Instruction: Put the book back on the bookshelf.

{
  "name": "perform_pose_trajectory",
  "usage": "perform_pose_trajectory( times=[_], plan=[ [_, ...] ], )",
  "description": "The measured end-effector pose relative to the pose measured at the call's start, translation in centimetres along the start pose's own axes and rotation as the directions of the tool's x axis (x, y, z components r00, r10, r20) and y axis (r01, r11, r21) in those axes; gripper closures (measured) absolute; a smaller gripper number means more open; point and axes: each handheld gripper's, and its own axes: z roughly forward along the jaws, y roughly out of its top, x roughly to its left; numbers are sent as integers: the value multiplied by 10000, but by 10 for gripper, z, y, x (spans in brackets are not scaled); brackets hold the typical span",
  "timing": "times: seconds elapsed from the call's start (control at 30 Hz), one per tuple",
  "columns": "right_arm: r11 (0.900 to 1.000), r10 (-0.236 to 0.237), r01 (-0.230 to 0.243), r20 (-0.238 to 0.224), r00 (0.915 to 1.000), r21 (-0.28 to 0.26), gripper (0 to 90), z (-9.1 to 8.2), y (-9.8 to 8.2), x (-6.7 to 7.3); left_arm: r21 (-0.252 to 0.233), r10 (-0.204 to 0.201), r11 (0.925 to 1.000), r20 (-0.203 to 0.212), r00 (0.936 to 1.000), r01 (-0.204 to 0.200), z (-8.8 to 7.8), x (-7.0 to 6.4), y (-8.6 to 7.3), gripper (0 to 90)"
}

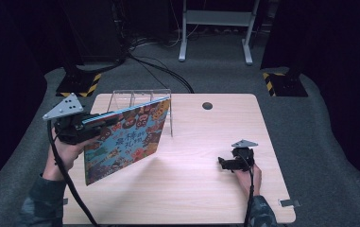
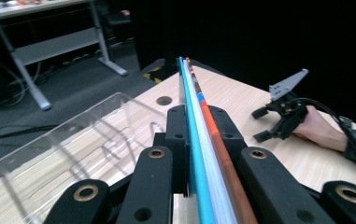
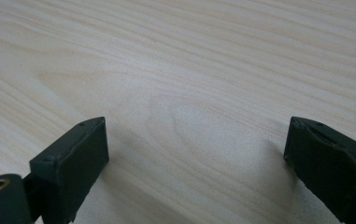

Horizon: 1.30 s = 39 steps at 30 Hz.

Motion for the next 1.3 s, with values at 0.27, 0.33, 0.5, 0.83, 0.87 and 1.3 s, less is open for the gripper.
perform_pose_trajectory(
  times=[0.27,0.33,0.5,0.83,0.87,1.3],
  plan=[
    [9999,-109,109,25,9999,-23,65,0,0,-1,-176,-307,9994,-525,9982,298,-16,13,-4,803],
    [10000,-47,47,91,9999,46,65,0,0,1,-183,-369,9992,-803,9961,355,-21,16,-6,803],
    [10000,-48,47,105,9999,49,67,0,0,1,-179,-599,9981,-1229,9906,581,-27,24,-10,803],
    [10000,-78,77,122,9999,36,71,0,0,1,-68,-1065,9942,-2031,9734,1073,-40,38,-21,803],
    [10000,-78,77,122,9999,36,71,0,0,1,-68,-1065,9942,-2031,9734,1073,-40,38,-21,803],
    [9999,-153,153,123,9998,18,71,0,0,0,-496,-1583,9874,-2969,9417,1503,-54,50,-26,803]
  ],
)
